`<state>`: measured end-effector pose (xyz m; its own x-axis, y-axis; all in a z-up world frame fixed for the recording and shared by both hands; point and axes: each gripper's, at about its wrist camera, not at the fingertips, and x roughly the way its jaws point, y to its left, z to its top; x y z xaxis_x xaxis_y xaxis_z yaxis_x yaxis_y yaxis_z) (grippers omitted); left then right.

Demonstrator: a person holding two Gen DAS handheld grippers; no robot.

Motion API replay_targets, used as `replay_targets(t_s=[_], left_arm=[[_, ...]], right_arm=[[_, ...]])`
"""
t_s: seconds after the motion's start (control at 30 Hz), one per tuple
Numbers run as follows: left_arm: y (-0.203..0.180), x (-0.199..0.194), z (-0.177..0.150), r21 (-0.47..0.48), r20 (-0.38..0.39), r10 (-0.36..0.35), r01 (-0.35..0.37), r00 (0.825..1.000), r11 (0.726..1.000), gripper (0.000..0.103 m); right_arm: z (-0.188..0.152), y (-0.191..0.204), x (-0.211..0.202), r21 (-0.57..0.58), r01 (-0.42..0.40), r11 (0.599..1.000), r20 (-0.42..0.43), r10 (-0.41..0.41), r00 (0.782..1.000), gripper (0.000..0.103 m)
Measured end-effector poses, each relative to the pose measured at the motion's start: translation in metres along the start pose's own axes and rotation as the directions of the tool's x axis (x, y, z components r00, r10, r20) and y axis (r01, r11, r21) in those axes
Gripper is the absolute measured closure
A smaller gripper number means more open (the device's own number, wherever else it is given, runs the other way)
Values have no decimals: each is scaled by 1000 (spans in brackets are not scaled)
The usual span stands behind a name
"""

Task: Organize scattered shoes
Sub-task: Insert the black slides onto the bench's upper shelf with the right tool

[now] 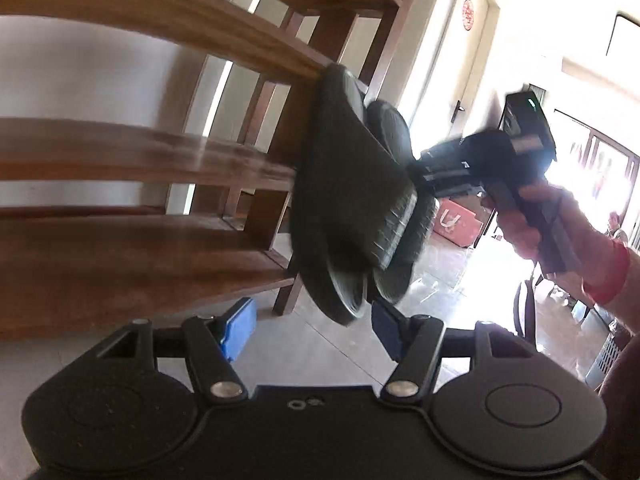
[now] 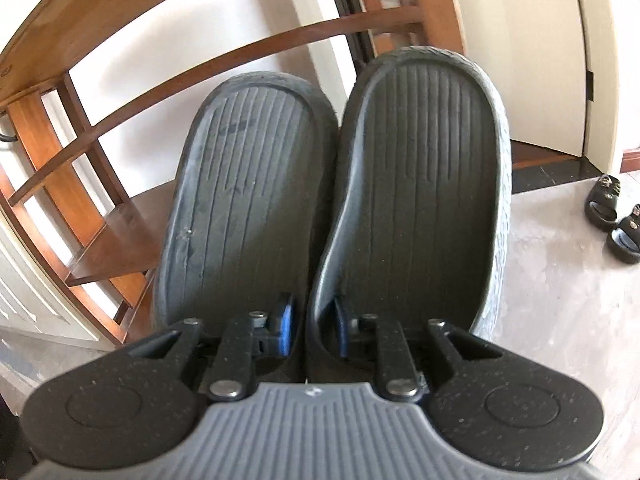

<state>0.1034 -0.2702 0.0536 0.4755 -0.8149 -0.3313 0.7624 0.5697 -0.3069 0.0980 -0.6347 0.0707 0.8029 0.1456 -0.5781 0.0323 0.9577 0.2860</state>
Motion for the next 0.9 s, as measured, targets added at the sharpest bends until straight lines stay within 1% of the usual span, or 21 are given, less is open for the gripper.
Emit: replay_targets(t_s=[0.13,0.2,0.27,0.33,0.43,0.5,0.57,0.6,0.63,0.73,0.77,0.83,0.9], left_arm=[[8,6,1,-7,-3,-5,5,1000,1000,39],[11,8,-1,-16,-3,-6,6,1000,1000,39],[13,8,-3,-29,-2,-6,6,1000,1000,39],[15,9,-5,-42,-2,-4,4,1000,999,39],[20,11,-8,-67,-2,-1,1,1000,998,39],[21,17,-8,-71,-12,5,-6,1000,997,39],[22,25,-8,-71,-20,8,-10,1000,997,39],[23,32,-6,-65,-20,6,-7,1000,998,39],[23,38,-4,-56,-23,0,-2,1000,998,39],[20,58,8,-22,-26,-21,21,999,1000,39],[19,64,11,-10,-22,-33,33,999,999,39],[14,82,22,31,-22,-46,47,999,998,39],[12,95,27,51,-27,-45,46,999,998,39]], right_arm=[[22,8,25,-17,14,1000,-38,-15,999,80],[43,12,49,-23,26,999,-67,-28,997,80],[56,7,57,-27,37,999,-82,-39,996,80],[73,10,79,-38,56,998,-103,-59,993,80],[89,14,98,-63,81,995,-110,-88,990,83],[104,17,106,-96,100,990,-100,-109,989,86],[111,18,113,-114,117,987,-104,-129,986,88],[115,18,116,-126,131,983,-104,-144,984,89],[121,18,123,-146,158,977,-100,-173,980,94],[127,23,140,-150,170,974,-111,-188,976,94],[127,22,139,-159,173,972,-110,-191,975,94],[128,36,157,-190,184,964,-107,-207,972,94],[129,49,174,-221,196,955,-103,-222,969,94]])
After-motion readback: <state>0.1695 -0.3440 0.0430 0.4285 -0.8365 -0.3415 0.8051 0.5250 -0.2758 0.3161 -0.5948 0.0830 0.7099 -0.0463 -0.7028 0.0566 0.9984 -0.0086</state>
